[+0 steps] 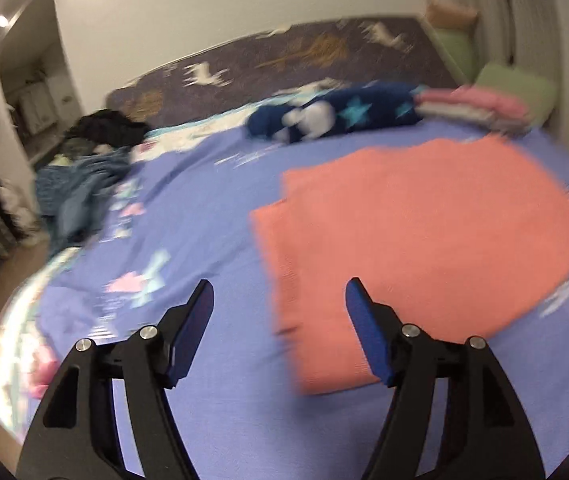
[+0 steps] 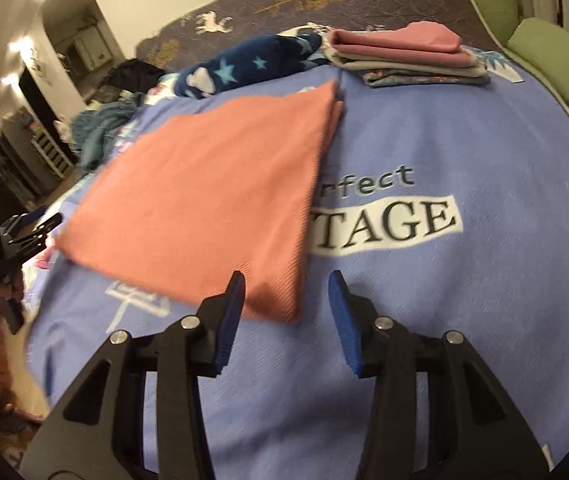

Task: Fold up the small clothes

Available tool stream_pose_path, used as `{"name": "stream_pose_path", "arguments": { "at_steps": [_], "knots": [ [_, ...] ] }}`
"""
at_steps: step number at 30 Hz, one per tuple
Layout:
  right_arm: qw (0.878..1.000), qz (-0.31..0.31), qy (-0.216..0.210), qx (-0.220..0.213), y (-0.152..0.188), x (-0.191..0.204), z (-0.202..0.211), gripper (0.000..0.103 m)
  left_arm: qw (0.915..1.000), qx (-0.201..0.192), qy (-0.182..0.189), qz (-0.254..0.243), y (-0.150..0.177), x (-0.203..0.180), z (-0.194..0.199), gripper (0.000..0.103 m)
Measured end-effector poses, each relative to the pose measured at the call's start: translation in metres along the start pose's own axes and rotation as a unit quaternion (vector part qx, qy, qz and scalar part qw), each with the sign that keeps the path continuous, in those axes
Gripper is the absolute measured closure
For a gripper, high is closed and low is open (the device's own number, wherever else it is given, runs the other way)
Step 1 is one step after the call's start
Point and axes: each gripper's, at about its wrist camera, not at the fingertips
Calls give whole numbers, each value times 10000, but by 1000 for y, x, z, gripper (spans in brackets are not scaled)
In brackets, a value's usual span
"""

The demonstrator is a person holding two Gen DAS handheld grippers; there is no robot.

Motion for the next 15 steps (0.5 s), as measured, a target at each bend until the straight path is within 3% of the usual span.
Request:
{"name": "stream_pose_path", "arguments": {
  "at_steps": [3,5,7,12,15],
  "knots": [
    [9984,-482,-218,-187,-10,-14,8,70,9920,-89,1220,-313,-17,-62,15,49],
    [9968,-735,-146,-294,-18,-27,10,88,9828,84,1747,-602,-25,-106,11,72],
    [9952,-928,9,-316,-28,-41,8,91,9726,266,2140,-871,-30,-150,3,80],
    [9927,-1138,-387,-50,-53,-65,-9,91,9544,330,2474,-1639,-34,-244,-7,80],
    [9913,-1158,-583,239,-74,-76,-31,91,9453,281,2526,-2046,-30,-274,-9,62]
  ]
}}
Point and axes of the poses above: each gripper's, at about its wrist camera, not at the fingertips, and z roughly against the way its jaws point, x to its left, y to its underside
